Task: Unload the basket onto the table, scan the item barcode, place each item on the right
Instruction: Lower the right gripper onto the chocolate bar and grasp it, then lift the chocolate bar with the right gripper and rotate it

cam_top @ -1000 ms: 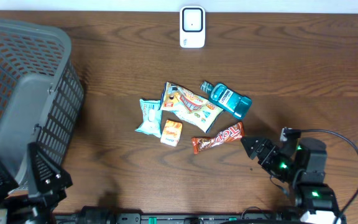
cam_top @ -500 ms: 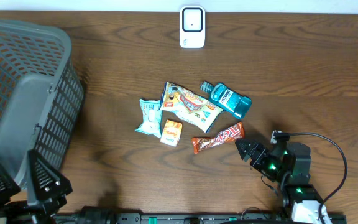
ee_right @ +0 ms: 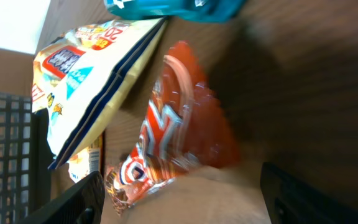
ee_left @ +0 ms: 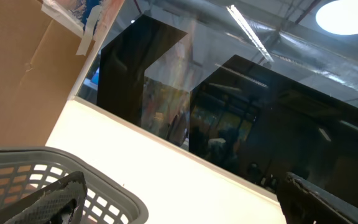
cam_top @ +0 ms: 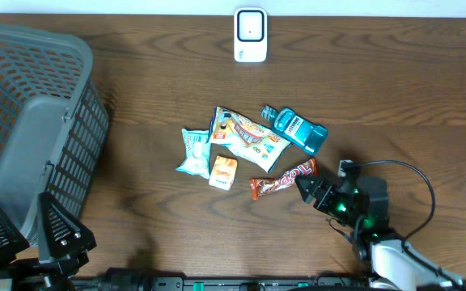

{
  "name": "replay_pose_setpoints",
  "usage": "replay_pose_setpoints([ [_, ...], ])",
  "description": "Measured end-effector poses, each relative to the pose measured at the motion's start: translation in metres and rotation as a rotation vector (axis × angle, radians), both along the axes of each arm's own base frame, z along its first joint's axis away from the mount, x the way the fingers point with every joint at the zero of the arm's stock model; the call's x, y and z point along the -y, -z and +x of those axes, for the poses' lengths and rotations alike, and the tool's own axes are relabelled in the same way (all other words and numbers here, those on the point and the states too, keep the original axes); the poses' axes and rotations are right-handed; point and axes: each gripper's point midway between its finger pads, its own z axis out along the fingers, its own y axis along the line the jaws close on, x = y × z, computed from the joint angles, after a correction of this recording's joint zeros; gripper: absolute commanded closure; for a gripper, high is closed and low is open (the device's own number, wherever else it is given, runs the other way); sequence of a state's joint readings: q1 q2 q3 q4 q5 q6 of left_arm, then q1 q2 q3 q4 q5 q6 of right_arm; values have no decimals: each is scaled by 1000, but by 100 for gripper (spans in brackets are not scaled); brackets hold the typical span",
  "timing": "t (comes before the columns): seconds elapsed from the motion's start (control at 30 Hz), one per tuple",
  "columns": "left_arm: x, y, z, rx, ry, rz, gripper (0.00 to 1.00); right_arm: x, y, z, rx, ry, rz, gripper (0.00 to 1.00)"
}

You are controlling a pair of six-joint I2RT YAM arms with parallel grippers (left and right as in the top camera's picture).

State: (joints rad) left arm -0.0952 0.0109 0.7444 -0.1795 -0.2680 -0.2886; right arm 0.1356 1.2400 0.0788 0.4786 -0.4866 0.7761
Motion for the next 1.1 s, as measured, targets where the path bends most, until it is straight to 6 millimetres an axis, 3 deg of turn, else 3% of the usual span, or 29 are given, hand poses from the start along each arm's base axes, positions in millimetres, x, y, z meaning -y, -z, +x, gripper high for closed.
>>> replay_pose_setpoints([
  [0.13, 0, 0, 0, 0, 0, -1, 2, -3, 2, 11, 27, 0, -11, 28],
  [0.27, 0, 0, 0, 0, 0, 0, 2, -3, 7, 18, 38, 5, -16, 40],
  [0.4, 0, 0, 0, 0, 0, -1, 2, -4, 11, 24, 42, 4, -14, 44],
  [0.47, 0, 0, 0, 0, 0, -1, 2, -6, 11, 28, 50, -9, -17, 57],
  [0.6, 0, 0, 0, -1, 0, 0, 2, -10, 21, 28, 20, -46, -27, 92],
  [0.67, 0, 0, 0, -1, 0, 0, 2, -11, 23, 26, 7, -57, -27, 99],
  [0.9, 0, 0, 0, -1, 0, 0, 2, -20, 24, 16, -67, -70, 62, 99],
  [1.1, 0, 0, 0, -1, 0, 0, 2, -27, 15, -1, -234, -38, 286, 99],
])
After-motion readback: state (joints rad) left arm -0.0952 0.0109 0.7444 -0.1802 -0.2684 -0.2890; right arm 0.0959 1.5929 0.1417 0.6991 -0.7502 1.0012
